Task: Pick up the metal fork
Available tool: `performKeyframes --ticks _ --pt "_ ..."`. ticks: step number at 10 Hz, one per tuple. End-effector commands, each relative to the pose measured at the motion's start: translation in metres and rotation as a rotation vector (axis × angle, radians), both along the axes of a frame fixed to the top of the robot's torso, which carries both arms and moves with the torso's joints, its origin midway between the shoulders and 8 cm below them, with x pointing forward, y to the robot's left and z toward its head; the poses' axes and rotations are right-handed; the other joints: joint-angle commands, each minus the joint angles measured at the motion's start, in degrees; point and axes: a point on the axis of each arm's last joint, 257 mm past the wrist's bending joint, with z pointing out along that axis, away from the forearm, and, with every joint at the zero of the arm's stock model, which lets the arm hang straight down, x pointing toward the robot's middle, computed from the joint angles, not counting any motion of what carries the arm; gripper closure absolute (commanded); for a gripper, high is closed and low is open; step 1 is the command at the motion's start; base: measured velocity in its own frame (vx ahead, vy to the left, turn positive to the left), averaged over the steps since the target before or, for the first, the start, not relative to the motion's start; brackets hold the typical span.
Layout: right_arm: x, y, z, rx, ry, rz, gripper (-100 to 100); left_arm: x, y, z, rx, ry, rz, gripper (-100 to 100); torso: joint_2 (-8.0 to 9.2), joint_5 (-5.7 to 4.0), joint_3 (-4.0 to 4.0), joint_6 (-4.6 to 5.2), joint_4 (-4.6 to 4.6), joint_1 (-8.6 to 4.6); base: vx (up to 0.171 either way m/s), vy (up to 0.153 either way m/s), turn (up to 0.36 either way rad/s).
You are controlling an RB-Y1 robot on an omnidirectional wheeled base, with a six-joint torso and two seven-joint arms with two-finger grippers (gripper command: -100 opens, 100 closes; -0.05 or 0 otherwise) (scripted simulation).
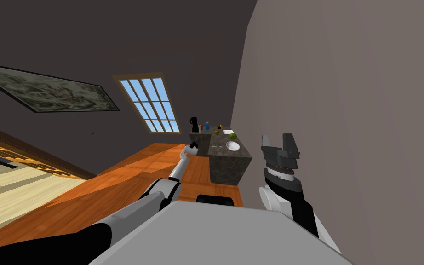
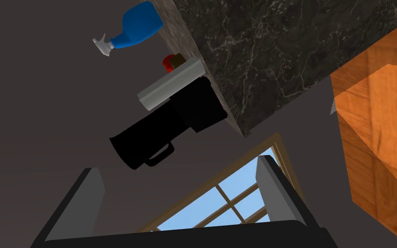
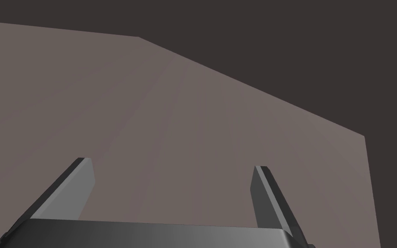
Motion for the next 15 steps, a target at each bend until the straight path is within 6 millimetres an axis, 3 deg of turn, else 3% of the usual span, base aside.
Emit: performKeyframes --ticks 1,5,6,12,15 --pt "0.000 0.000 0.000 0.000 0.000 0.000 0 0.004 0.001 -0.011 -0.009 0.056 0.017 -100 0.00 0.00 0.00 0.00 0.00 0.00 0.017 -0.032 0.000" --pt "0.000 0.000 0.000 0.000 0.000 0.000 0 0.012 -0.006 -0.023 -0.054 0.160 0.052 -100 -0.01 0.00 -0.01 -0.01 -0.01 0.01 0.018 -0.034 0.000" --pt "0.000 0.000 0.000 0.000 0.000 0.000 0 0.008 -0.003 -0.034 -0.051 0.201 0.065 -100 -0.05 0.00 -0.03 0.00 -0.01 -0.02 0.025 -0.044 -0.001" --pt "0.000 0.000 0.000 0.000 0.000 0.000 0 0.003 -0.010 -0.057 -0.094 0.353 0.115 -100 -0.08 -0.01 -0.05 -0.02 -0.03 -0.06 0.027 -0.041 -0.001" --pt "0.000 0.000 0.000 0.000 0.000 0.000 0 -0.001 -0.022 -0.067 -0.140 0.457 0.145 -100 -0.07 0.00 -0.05 -0.02 -0.03 -0.01 0.040 -0.053 -0.005"
